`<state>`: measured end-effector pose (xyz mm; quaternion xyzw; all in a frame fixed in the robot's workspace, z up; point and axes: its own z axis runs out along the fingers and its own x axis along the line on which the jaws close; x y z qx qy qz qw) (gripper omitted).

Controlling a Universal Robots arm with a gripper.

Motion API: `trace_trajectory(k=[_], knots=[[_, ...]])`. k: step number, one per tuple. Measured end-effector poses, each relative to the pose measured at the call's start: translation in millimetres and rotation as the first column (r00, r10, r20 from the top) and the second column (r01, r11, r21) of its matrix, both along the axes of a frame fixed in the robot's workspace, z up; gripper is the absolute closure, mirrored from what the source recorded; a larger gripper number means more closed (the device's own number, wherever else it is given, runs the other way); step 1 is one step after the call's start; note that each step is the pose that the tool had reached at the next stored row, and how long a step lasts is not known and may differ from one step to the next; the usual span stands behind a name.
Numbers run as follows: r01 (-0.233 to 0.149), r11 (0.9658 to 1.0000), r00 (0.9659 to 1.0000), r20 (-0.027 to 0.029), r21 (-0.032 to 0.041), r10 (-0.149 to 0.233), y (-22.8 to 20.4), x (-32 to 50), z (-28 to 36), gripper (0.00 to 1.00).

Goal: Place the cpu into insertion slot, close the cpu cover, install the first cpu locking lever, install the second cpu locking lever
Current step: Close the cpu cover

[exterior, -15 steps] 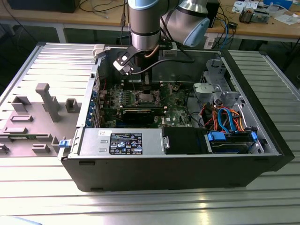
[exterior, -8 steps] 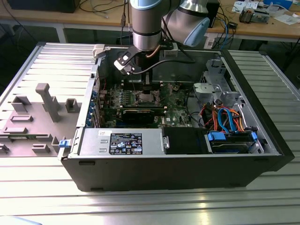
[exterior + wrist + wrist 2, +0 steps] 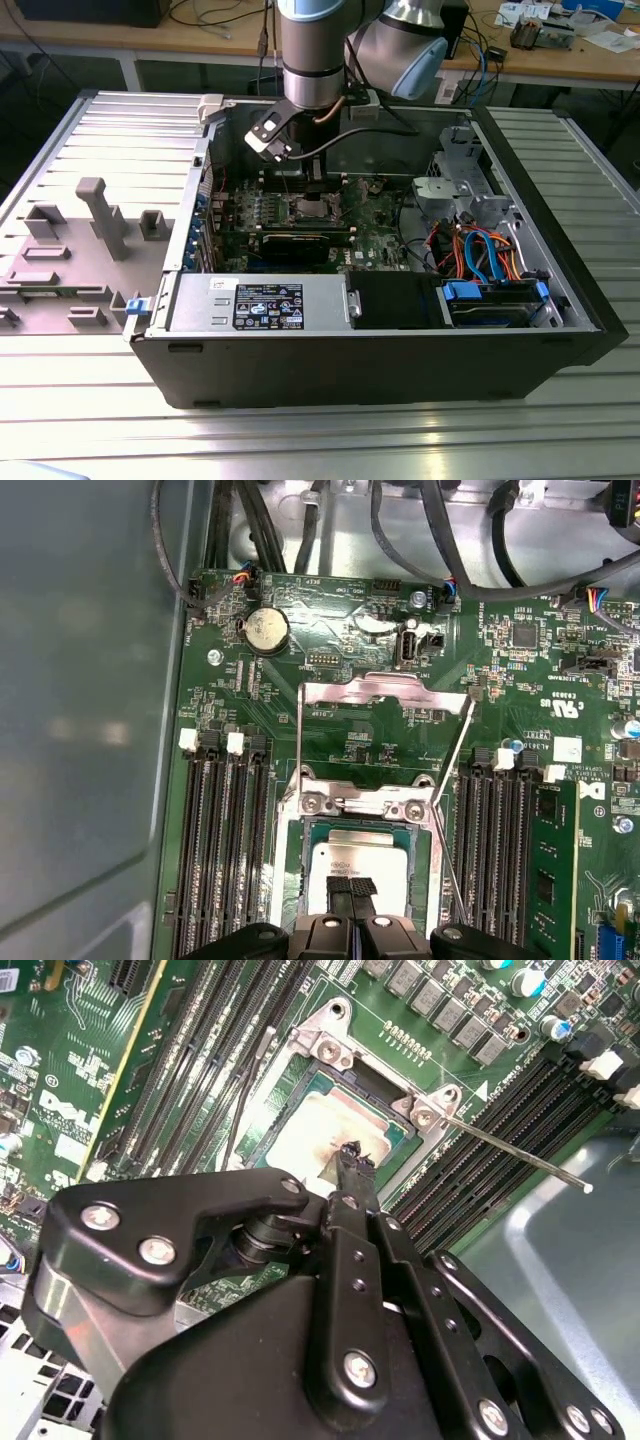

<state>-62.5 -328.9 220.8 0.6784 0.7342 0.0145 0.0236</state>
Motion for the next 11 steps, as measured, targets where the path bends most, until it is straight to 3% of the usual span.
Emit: trace_trajectory(k=[3,9,11], knots=[[0.0,1.0,1.0,0.0,-0.0001,0.0,0.0,0.0,2.8,0.89],[0.0,1.0,1.0,-0.0001,-0.0001,0.0,0.0,0.0,22.3,0.89],[0.0,1.0,1.0,0.0,0.0,0.0,0.0,0.0,26.3,0.89]])
